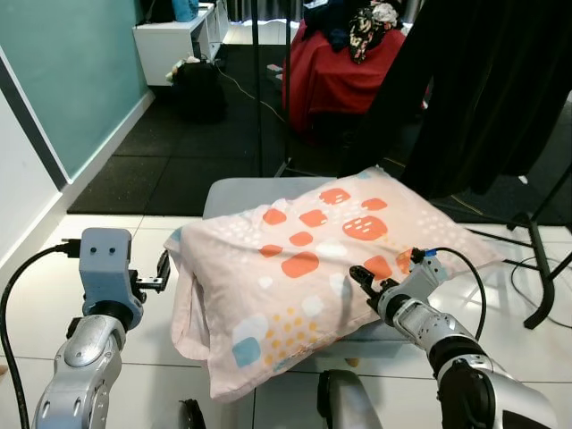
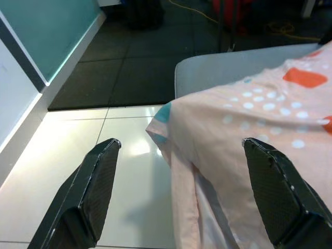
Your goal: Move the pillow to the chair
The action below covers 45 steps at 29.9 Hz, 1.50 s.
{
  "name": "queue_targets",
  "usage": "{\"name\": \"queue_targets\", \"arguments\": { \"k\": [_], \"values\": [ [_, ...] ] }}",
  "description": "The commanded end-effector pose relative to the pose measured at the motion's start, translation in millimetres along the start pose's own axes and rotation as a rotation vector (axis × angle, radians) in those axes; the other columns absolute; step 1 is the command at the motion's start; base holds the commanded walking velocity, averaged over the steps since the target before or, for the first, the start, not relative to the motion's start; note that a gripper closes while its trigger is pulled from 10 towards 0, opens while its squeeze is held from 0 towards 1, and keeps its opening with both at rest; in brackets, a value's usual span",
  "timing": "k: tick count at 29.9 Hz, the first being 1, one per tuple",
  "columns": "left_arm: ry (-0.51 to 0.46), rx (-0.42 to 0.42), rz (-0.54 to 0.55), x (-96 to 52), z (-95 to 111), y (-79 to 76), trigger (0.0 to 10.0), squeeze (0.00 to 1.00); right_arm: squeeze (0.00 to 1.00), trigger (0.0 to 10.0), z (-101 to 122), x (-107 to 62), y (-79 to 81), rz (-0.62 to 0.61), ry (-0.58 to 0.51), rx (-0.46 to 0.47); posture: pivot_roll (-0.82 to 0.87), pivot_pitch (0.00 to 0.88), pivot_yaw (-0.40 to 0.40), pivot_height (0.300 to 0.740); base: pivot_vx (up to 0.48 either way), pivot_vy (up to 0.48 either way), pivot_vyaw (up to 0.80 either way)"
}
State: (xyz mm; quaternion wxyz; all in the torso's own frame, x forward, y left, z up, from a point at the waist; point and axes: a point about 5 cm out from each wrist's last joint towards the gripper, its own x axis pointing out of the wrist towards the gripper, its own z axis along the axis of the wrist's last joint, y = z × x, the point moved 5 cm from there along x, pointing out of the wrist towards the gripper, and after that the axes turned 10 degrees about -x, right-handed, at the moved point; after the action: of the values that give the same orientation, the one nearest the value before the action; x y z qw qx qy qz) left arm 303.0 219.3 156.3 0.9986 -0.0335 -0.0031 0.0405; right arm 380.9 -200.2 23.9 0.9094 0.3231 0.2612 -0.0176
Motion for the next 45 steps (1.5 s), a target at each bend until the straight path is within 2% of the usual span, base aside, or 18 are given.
{"name": "queue_targets", "arguments": {
  "k": [1,6,13,15,18,20,22,25,28,36,37,40,42,43,45],
  "values": [
    [0.015,0.026,-0.015,-5.7,1,-0.8,10.0,0.0,0.0,10.0,-6,-0.6,-2.9,-0.008,0.011,0.045,-0.1,0.183,-0.016,0.535,0.0,0.0,0.0],
    [0.03,0.034,-0.017,-10.7,2,1.4,10.0,0.0,0.0,10.0,-10,-2.0,-10.9,-0.061,0.024,0.1,-0.09,0.225,-0.018,0.52,0.0,0.0,0.0],
    [0.061,0.04,-0.032,-21.8,0,-2.1,10.0,0.0,0.0,10.0,-12,-8.5,-31.6,-0.148,0.033,0.151,-0.09,0.266,-0.013,0.495,0.0,0.0,0.0],
    [0.061,0.04,-0.032,-21.8,0,-2.1,10.0,0.0,0.0,10.0,-12,-8.5,-31.6,-0.148,0.033,0.151,-0.09,0.266,-0.013,0.495,0.0,0.0,0.0],
    [0.079,0.045,-0.044,-25.5,-1,-4.7,10.0,0.0,0.0,10.0,-30,-9.7,-28.9,-0.107,0.081,0.187,-0.08,0.283,-0.011,0.48,0.0,0.0,0.0],
    [0.079,0.045,-0.044,-25.5,-1,-4.7,10.0,0.0,0.0,10.0,-30,-9.7,-28.9,-0.107,0.081,0.187,-0.08,0.283,-0.011,0.48,0.0,0.0,0.0],
    [0.081,0.047,-0.046,-26.4,0,-4.6,10.0,0.0,0.0,10.0,-34,-9.1,-20.1,-0.036,0.077,0.215,-0.08,0.285,-0.006,0.47,0.0,0.0,0.0],
    [0.087,0.052,-0.051,-26.7,0,-5.2,10.0,0.0,0.0,10.0,-17,-6.8,7.1,0.153,-0.006,0.294,-0.07,0.287,-0.002,0.455,0.0,0.0,0.0],
    [0.088,0.059,-0.054,-27.0,1,-5.1,10.0,0.0,0.0,10.0,-17,-5.0,15.7,0.194,-0.01,0.31,-0.06,0.289,-0.002,0.445,0.0,0.0,0.0],
    [0.095,0.066,-0.049,-29.5,2,-4.4,10.0,0.0,0.0,10.0,-37,-2.8,11.6,0.147,0.034,0.34,-0.04,0.289,-0.001,0.431,0.0,0.0,0.0],
    [0.096,0.069,-0.049,-30.7,3,-4.6,10.0,0.0,0.0,10.0,-40,-2.9,17.4,0.191,0.038,0.316,-0.02,0.29,0.003,0.431,0.0,0.0,0.0],
    [0.096,0.071,-0.05,-31.6,3,-4.7,10.0,0.0,0.0,10.0,-41,-3.2,21.5,0.223,0.04,0.297,-0.02,0.29,0.004,0.431,0.0,0.0,0.0],
    [0.103,0.083,-0.054,-33.4,3,-4.0,10.0,0.0,0.0,10.0,-38,-5.7,37.7,0.358,0.016,0.309,0.0,0.295,0.016,0.431,0.0,0.0,0.0],
    [0.103,0.083,-0.054,-33.4,3,-4.0,10.0,0.0,0.0,10.0,-38,-5.7,37.7,0.358,0.016,0.309,0.0,0.295,0.016,0.431,0.0,0.0,0.0],
    [0.11,0.094,-0.059,-35.4,4,-2.1,10.0,0.0,0.0,10.0,-25,-9.6,52.4,0.483,-0.025,0.362,0.01,0.305,0.026,0.431,0.0,0.0,0.0]
  ]
}}
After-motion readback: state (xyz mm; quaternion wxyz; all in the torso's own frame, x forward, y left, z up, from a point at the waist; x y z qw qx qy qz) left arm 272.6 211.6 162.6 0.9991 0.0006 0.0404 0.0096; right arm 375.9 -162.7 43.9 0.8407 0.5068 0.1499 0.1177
